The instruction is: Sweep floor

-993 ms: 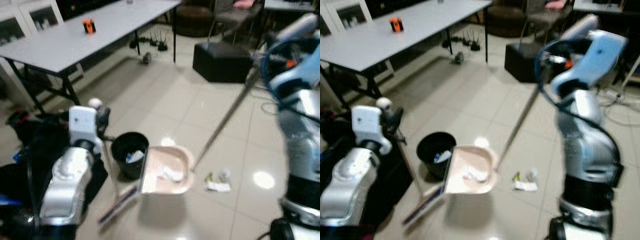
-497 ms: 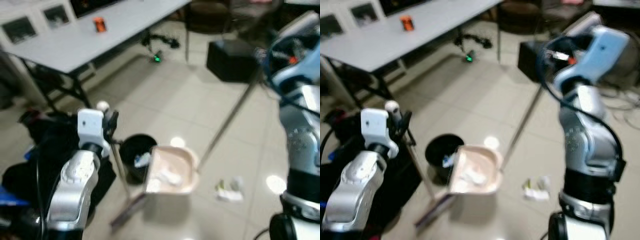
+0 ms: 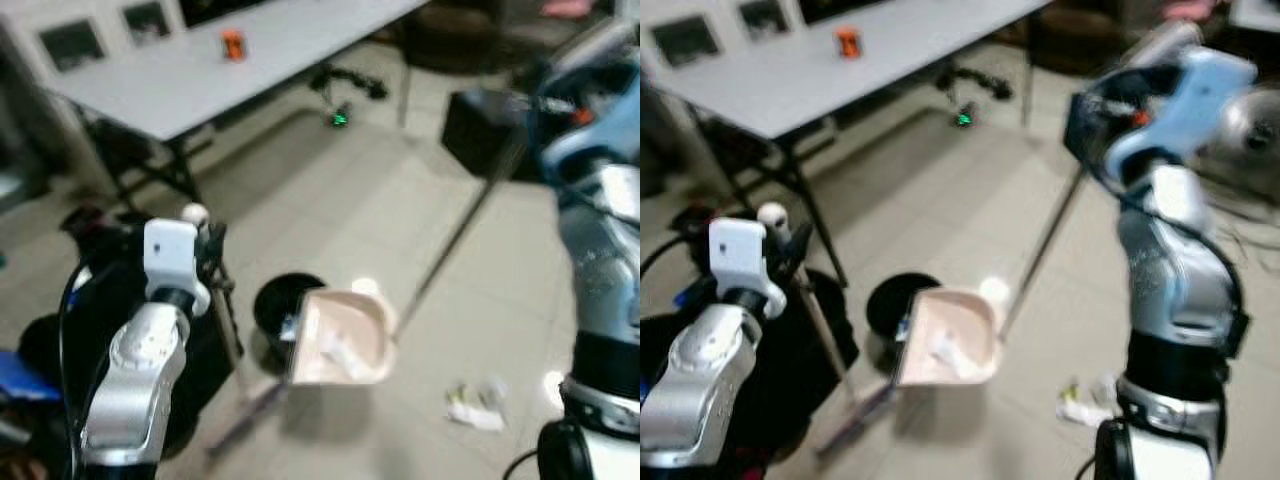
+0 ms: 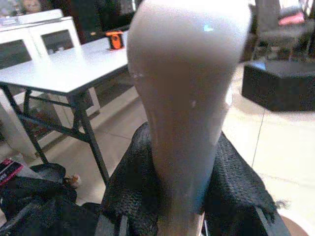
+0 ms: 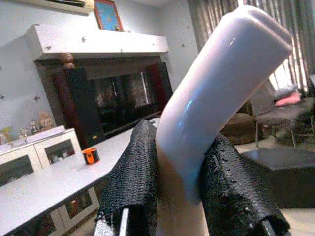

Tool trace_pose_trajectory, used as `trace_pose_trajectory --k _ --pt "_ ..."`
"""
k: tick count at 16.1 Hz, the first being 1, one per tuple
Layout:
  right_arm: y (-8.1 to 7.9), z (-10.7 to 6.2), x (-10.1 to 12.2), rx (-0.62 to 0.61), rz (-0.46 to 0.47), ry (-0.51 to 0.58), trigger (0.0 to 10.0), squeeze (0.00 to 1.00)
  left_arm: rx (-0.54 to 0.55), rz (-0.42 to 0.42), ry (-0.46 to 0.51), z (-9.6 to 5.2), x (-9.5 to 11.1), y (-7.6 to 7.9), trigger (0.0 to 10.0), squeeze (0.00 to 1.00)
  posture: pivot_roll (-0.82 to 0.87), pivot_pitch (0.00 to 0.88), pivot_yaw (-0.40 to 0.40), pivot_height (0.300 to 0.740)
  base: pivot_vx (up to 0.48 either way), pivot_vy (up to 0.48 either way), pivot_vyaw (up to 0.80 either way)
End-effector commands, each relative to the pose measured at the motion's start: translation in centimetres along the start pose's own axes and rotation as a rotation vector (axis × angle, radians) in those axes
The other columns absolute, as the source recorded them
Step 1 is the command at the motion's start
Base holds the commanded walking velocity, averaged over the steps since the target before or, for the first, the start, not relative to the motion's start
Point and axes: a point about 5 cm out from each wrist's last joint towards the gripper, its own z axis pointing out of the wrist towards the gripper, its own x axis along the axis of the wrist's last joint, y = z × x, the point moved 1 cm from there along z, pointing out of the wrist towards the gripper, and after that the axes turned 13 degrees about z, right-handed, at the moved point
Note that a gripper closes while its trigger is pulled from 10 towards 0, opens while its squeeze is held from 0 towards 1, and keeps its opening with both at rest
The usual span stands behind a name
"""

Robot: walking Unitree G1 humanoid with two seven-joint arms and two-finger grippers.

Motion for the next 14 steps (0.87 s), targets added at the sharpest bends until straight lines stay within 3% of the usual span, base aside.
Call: trace_pose_trajectory --k 1,8,14 --pt "-1.3 0.2 0.7 0.049 0.044 0.048 10.0 0.00 0.019 0.040 0.015 -0.2 0.5 -0.9 10.0 0.00 0.01 0.000 0.049 0.740 0.371 0.000 0.00" --pt "-0.8 0.2 1.1 0.035 0.059 0.067 10.0 0.00 0.018 0.025 0.020 0.0 0.8 -0.6 10.0 0.00 0.01 0.000 0.051 0.740 0.371 0.000 0.00" --pt "-2.1 0.6 1.8 0.077 0.005 0.136 10.0 0.00 0.015 0.014 0.030 0.6 1.0 -0.2 10.0 0.00 0.00 0.000 0.055 0.740 0.372 0.000 0.00"
